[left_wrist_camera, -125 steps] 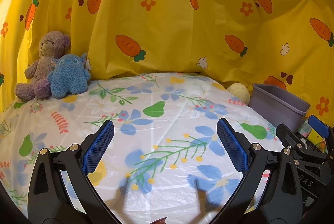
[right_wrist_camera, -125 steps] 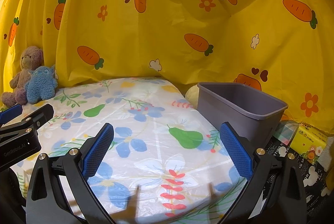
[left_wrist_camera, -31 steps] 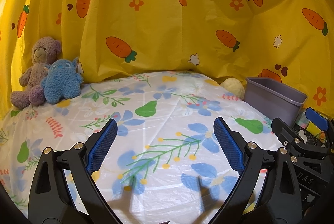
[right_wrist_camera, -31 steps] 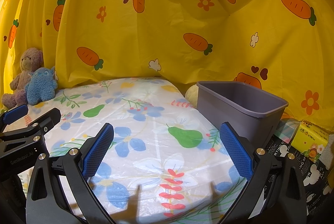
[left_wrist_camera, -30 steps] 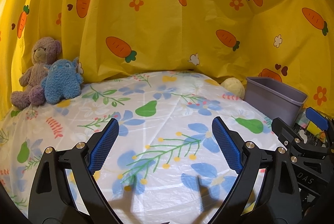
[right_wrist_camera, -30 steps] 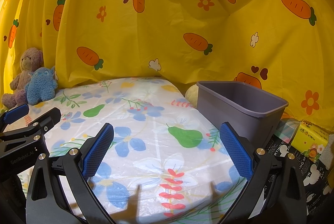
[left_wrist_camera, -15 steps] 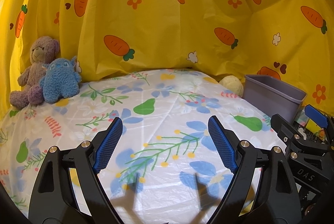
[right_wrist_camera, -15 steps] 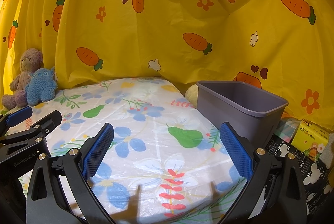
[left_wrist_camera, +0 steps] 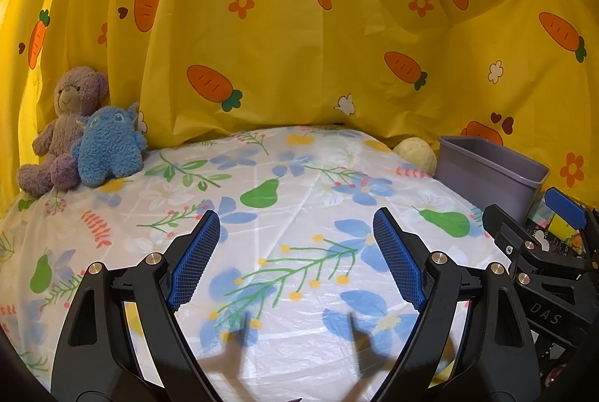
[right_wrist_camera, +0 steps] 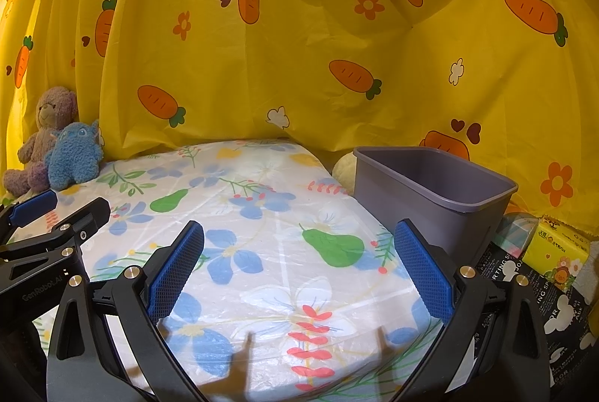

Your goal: Collect trash

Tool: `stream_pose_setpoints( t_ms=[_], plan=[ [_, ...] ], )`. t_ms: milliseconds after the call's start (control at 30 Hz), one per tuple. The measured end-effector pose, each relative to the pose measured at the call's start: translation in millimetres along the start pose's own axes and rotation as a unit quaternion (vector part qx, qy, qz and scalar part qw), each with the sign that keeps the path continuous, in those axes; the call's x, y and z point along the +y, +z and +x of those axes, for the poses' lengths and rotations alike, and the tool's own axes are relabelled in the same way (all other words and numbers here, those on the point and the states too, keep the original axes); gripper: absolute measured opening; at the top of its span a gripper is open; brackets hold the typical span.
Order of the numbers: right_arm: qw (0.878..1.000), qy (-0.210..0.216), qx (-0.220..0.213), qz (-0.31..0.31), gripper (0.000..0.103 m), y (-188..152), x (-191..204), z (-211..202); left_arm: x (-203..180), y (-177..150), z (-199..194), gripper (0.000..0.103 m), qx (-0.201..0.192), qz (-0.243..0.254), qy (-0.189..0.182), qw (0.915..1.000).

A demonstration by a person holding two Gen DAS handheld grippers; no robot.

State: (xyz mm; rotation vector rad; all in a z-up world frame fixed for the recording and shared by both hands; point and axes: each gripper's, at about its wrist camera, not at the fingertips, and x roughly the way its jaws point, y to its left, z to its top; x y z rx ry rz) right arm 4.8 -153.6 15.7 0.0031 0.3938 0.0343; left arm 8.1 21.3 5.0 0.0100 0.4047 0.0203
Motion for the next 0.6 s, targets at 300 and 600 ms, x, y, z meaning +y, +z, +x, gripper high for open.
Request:
stream_pose_setpoints(
  t_ms=[300, 600],
  plan=[
    [1.000, 0.001, 0.000, 0.001, 0.097, -0.4, 4.1, 1.0, 1.9, 3.4, -1.0, 0.086, -0.001, -0.003, 0.007, 1.0000],
    [1.000, 0.002, -0.002, 0.003, 0.097, 2.2, 9.0, 1.0, 6.7, 5.4, -2.8, 0.092, -0.008, -0.013, 0.019, 0.9997]
  ],
)
